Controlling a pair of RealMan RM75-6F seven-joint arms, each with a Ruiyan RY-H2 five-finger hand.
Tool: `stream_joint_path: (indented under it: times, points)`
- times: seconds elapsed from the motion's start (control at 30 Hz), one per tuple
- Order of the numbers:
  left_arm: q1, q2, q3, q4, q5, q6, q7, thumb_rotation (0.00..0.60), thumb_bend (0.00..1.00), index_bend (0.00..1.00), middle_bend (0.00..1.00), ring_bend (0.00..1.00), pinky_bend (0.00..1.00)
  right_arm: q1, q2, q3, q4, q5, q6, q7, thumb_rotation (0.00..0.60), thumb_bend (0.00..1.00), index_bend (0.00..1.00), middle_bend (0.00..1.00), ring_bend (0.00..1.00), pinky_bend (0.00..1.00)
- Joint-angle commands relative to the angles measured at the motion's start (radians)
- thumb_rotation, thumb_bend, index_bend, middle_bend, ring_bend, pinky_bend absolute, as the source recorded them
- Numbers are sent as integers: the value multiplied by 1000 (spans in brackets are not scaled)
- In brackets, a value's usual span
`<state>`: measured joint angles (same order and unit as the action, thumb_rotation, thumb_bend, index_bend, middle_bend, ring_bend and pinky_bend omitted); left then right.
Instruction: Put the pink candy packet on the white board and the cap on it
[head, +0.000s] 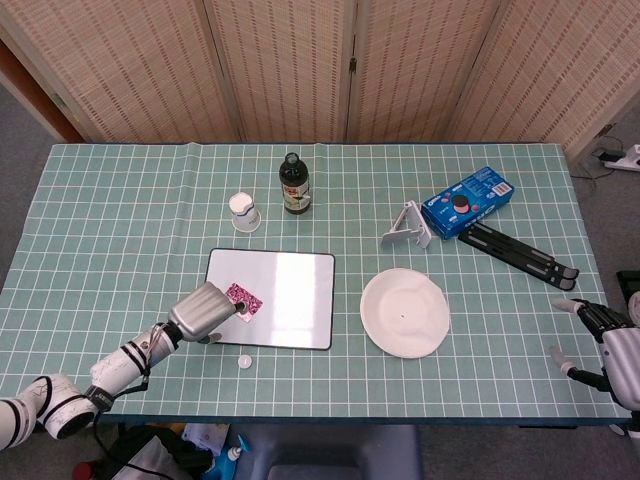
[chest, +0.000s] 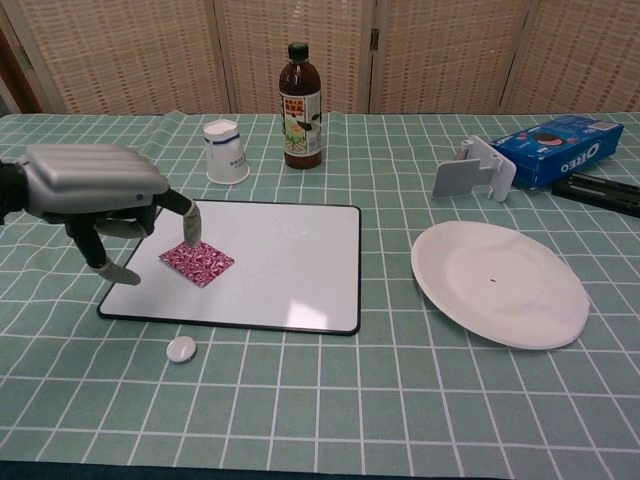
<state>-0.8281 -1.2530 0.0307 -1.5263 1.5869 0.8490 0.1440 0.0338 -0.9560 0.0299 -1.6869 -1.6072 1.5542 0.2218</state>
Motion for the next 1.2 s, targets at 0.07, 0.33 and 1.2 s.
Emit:
stream_joint_path:
  times: [0.07,0.33,1.2]
  points:
    - [19,30,56,-19,108,64,-45,600,186,356,947,949,1000,2,-1,0,-1,-3,-1,-2,600,235,257,298,300,381]
    - [36,-1,91,-17,168,80,11,600,187,357,948,949,1000,2,-4,-2,-1,-3,-2,-3,600,235,257,297,300,381]
    - [14,-151,47,35,77,-18,63,600,186,445,948,950,1000,-7,-3,-5,8,3,5,6,600,235,257,298,300,381]
